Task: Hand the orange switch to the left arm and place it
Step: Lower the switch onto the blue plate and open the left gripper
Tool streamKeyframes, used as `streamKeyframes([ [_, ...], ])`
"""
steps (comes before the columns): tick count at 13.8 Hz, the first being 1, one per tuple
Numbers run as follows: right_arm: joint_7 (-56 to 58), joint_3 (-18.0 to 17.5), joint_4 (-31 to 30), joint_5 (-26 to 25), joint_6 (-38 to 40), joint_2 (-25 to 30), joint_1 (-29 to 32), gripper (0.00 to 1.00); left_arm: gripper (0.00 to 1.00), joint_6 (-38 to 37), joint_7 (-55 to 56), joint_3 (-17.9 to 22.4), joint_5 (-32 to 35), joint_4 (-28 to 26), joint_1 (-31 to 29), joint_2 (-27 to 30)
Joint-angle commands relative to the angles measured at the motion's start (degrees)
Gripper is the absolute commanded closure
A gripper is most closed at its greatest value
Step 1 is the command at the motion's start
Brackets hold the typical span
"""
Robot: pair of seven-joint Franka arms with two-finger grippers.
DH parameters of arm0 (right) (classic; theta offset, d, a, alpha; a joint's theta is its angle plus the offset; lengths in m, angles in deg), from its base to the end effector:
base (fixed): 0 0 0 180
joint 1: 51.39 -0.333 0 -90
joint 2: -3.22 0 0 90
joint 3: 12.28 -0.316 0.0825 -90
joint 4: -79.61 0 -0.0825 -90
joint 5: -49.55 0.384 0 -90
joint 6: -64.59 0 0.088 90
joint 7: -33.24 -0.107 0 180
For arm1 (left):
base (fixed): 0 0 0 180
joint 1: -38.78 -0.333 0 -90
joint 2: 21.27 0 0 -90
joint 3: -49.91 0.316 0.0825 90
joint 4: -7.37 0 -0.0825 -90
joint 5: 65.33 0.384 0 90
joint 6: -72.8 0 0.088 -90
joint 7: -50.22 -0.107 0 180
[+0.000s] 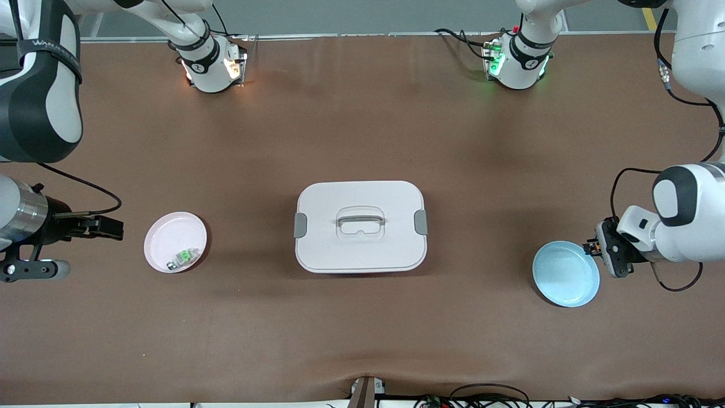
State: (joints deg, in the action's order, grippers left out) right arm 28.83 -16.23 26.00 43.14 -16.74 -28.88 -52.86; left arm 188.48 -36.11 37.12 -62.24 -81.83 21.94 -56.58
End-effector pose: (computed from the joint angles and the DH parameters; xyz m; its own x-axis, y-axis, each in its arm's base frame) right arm 0.6932 0.0369 0.5553 0.9976 -0.0070 -0.0690 -0.0014 -0.9968 0.0804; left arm 0.6805 0.0723 0.2825 0.1433 -0.9869 0.0743 -0.9809 -0.1317 0.1432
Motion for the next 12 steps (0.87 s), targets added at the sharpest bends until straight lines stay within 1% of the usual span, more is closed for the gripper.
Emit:
streamKeyframes([
  [1,-2.01,-0.44,-0.97,-0.71,0.21,1.08,0.24,0.0,1.0,6.29,-3.15,-0.3,1.3,-2.91,-0.21,-0.54],
  [3,-2.36,-0.44,-0.97,-0.44,0.3,1.78,0.33,0.0,1.0,10.77,-5.69,-0.39,2.44,-2.74,-0.21,-2.91],
  [4,-2.27,-0.44,-0.97,-0.53,0.3,3.0,0.24,0.0,1.0,13.67,-6.57,-0.39,2.44,-2.74,-0.21,-4.23],
  [6,-2.45,-0.35,-2.89,0.26,1.87,3.98,0.59,0.0,1.0,17.02,-7.02,-0.39,2.44,-2.74,0.05,-5.99],
  [9,-2.53,-0.44,-4.57,0.79,4.06,6.26,2.08,0.0,1.0,18.44,-6.93,-0.48,1.74,-2.83,0.41,-7.75],
  [10,-2.45,-0.18,-4.75,2.7,4.51,7.31,2.08,0.0,1.0,18.44,-7.02,-0.48,1.74,-2.83,0.76,-7.76],
  [11,-2.45,1.13,-5.71,4.11,4.25,8.71,1.91,0.0,1.0,18.44,-7.02,-0.48,1.83,-2.83,1.02,-7.76],
  [12,-2.36,2.1,-7.54,4.48,3.99,10.3,1.56,0.0,1.0,18.44,-7.11,-0.74,1.74,-2.91,1.02,-7.76],
])
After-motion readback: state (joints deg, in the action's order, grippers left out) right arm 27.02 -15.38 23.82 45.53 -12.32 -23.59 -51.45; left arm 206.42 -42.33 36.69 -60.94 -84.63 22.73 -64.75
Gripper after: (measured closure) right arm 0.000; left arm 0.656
